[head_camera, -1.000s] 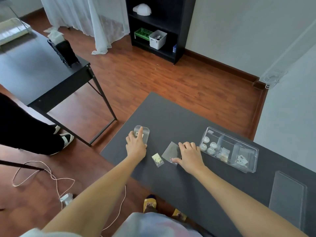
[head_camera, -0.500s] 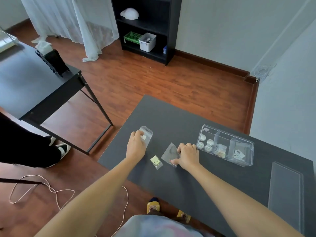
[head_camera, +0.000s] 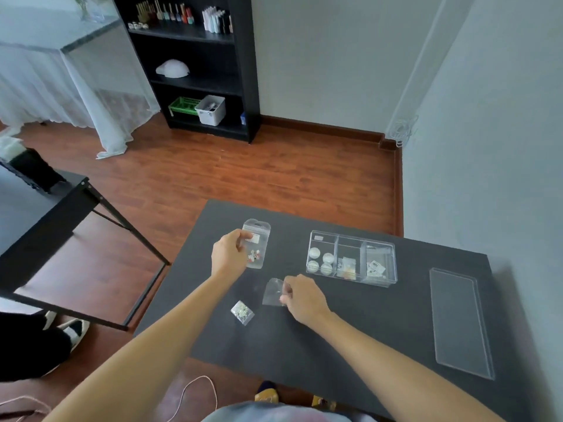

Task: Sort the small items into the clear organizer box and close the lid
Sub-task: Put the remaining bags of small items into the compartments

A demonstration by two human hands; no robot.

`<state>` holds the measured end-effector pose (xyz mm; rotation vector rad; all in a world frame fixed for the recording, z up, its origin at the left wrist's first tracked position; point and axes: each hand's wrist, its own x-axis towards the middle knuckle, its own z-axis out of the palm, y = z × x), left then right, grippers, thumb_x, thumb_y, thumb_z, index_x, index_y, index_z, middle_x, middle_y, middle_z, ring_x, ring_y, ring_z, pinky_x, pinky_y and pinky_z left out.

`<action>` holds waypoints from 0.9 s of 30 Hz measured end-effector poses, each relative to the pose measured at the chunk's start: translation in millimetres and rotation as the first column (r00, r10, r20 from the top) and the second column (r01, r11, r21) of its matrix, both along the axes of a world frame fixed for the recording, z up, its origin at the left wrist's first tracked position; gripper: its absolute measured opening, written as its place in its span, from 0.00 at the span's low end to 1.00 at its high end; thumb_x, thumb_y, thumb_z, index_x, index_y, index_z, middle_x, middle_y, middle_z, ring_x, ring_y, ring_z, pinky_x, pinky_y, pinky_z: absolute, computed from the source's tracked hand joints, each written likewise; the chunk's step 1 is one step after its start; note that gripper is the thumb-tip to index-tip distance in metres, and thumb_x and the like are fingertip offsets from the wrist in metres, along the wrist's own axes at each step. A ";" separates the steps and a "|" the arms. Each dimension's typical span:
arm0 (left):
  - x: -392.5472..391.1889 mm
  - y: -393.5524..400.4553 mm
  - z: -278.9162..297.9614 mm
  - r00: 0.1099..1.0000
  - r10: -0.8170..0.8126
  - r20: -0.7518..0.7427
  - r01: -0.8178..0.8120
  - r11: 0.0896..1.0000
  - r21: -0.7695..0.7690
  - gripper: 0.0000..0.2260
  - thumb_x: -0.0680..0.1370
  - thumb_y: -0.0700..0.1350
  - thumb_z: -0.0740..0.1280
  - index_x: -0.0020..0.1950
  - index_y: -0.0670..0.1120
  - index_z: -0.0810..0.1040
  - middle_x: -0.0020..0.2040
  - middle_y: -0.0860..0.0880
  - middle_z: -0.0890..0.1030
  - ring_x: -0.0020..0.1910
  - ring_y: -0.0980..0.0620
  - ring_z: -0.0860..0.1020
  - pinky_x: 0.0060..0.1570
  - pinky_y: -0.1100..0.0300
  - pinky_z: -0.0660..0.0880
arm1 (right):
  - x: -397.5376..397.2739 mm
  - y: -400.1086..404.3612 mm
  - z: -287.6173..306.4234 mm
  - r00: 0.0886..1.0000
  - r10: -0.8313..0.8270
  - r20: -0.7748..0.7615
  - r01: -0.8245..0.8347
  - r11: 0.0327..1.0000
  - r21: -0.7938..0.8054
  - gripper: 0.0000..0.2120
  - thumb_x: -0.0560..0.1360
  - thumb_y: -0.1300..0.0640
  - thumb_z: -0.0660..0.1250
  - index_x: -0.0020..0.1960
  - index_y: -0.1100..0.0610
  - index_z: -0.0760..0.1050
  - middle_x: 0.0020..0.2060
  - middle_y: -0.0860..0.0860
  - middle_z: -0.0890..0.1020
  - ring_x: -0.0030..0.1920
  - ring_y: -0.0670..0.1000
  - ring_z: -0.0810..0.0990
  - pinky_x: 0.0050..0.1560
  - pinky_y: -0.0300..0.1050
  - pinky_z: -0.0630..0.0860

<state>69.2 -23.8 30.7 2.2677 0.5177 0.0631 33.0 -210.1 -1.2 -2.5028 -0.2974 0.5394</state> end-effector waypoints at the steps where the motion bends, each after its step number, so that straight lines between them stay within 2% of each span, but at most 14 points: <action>1: 4.8 -7.9 2.5 1.000 -0.020 0.006 0.020 1.000 -0.017 0.17 0.74 0.32 0.58 0.50 0.49 0.81 0.46 0.51 0.81 0.42 0.50 0.76 0.41 0.61 0.72 | -0.1 -9.7 4.1 0.999 -0.034 0.021 0.033 0.999 0.039 0.02 0.74 0.59 0.66 0.42 0.57 0.75 0.44 0.54 0.81 0.47 0.56 0.78 0.49 0.51 0.78; 3: 14.0 -25.9 6.5 0.998 -0.065 0.021 0.066 0.996 -0.057 0.14 0.74 0.32 0.62 0.48 0.49 0.81 0.44 0.52 0.81 0.43 0.51 0.78 0.44 0.61 0.73 | 3.1 -34.2 13.0 0.991 -0.124 0.044 0.119 0.986 0.116 0.05 0.73 0.60 0.67 0.40 0.56 0.72 0.38 0.52 0.81 0.41 0.54 0.78 0.46 0.53 0.78; 5: 22.6 -47.0 9.6 0.992 -0.122 0.026 0.123 0.989 -0.081 0.12 0.72 0.32 0.67 0.47 0.48 0.80 0.42 0.53 0.80 0.42 0.53 0.78 0.44 0.64 0.71 | 9.0 -64.6 21.0 0.972 -0.229 0.051 0.217 0.961 0.174 0.07 0.72 0.60 0.69 0.41 0.55 0.71 0.36 0.51 0.81 0.38 0.54 0.78 0.44 0.52 0.78; 10: 41.0 -107.6 11.1 0.962 -0.274 0.013 0.273 0.952 -0.135 0.10 0.70 0.35 0.73 0.47 0.46 0.80 0.44 0.55 0.80 0.38 0.61 0.76 0.37 0.76 0.66 | 21.4 -143.0 31.2 0.860 -0.501 0.097 0.463 0.846 0.263 0.19 0.68 0.59 0.75 0.54 0.53 0.70 0.29 0.44 0.78 0.35 0.46 0.78 0.38 0.39 0.72; 12: 45.8 -133.4 8.8 0.946 -0.324 -0.002 0.320 0.935 -0.150 0.10 0.70 0.35 0.72 0.47 0.47 0.79 0.45 0.54 0.80 0.37 0.58 0.77 0.35 0.75 0.67 | 24.4 -169.2 29.5 0.805 -0.578 0.133 0.532 0.803 0.270 0.16 0.70 0.60 0.74 0.51 0.53 0.70 0.29 0.45 0.76 0.34 0.48 0.76 0.36 0.36 0.70; 15: 51.2 -169.3 2.5 0.919 -0.394 -0.022 0.384 0.905 -0.186 0.11 0.71 0.33 0.71 0.49 0.46 0.79 0.49 0.51 0.80 0.38 0.55 0.78 0.40 0.66 0.73 | 27.1 -200.3 24.8 0.754 -0.633 0.174 0.590 0.770 0.245 0.09 0.74 0.62 0.68 0.47 0.54 0.68 0.27 0.48 0.74 0.32 0.53 0.73 0.32 0.38 0.68; 17: 53.5 -189.5 -2.5 0.897 -0.439 -0.048 0.425 0.887 -0.180 0.11 0.72 0.33 0.70 0.50 0.46 0.79 0.52 0.50 0.80 0.37 0.56 0.77 0.42 0.61 0.75 | 29.1 -215.0 23.6 0.729 -0.656 0.196 0.613 0.753 0.240 0.07 0.75 0.63 0.65 0.47 0.55 0.68 0.27 0.47 0.74 0.30 0.52 0.72 0.31 0.40 0.66; 19: 55.7 -206.4 -8.0 0.878 -0.474 -0.056 0.460 0.872 -0.167 0.11 0.72 0.33 0.70 0.52 0.45 0.79 0.54 0.49 0.80 0.36 0.56 0.76 0.43 0.60 0.75 | 31.7 -225.4 23.4 0.715 -0.669 0.205 0.626 0.742 0.238 0.06 0.76 0.64 0.65 0.48 0.56 0.69 0.28 0.46 0.75 0.31 0.49 0.72 0.30 0.38 0.65; 21: 57.6 -220.3 -12.5 0.869 -0.492 -0.059 0.479 0.865 -0.152 0.11 0.72 0.33 0.70 0.52 0.44 0.79 0.55 0.47 0.80 0.39 0.52 0.77 0.47 0.58 0.76 | 34.8 -232.7 22.7 0.706 -0.678 0.202 0.635 0.733 0.242 0.06 0.76 0.64 0.65 0.50 0.57 0.70 0.31 0.48 0.76 0.32 0.50 0.73 0.31 0.37 0.65; 23: 58.8 -231.3 -17.1 0.856 -0.510 -0.080 0.498 0.857 -0.132 0.12 0.72 0.33 0.70 0.53 0.44 0.79 0.53 0.45 0.81 0.44 0.48 0.79 0.50 0.54 0.78 | 37.6 -237.7 21.4 0.703 -0.683 0.197 0.640 0.729 0.245 0.06 0.76 0.64 0.65 0.51 0.58 0.70 0.32 0.50 0.77 0.32 0.51 0.73 0.30 0.29 0.64; 26: 60.1 -242.5 -22.0 0.842 -0.523 -0.133 0.520 0.852 -0.057 0.13 0.72 0.36 0.69 0.55 0.46 0.80 0.50 0.45 0.82 0.49 0.48 0.79 0.38 0.61 0.72 | 41.1 -242.2 18.8 0.709 -0.682 0.180 0.637 0.729 0.252 0.07 0.76 0.65 0.65 0.52 0.58 0.71 0.31 0.50 0.77 0.31 0.48 0.72 0.31 0.24 0.67; 27: 60.8 -245.0 -23.5 0.833 -0.531 -0.155 0.535 0.845 -0.019 0.14 0.72 0.36 0.69 0.56 0.47 0.80 0.51 0.47 0.82 0.51 0.48 0.79 0.39 0.60 0.72 | 42.2 -243.5 17.7 0.713 -0.680 0.171 0.636 0.730 0.250 0.07 0.76 0.64 0.65 0.52 0.58 0.71 0.31 0.51 0.77 0.31 0.47 0.72 0.31 0.26 0.67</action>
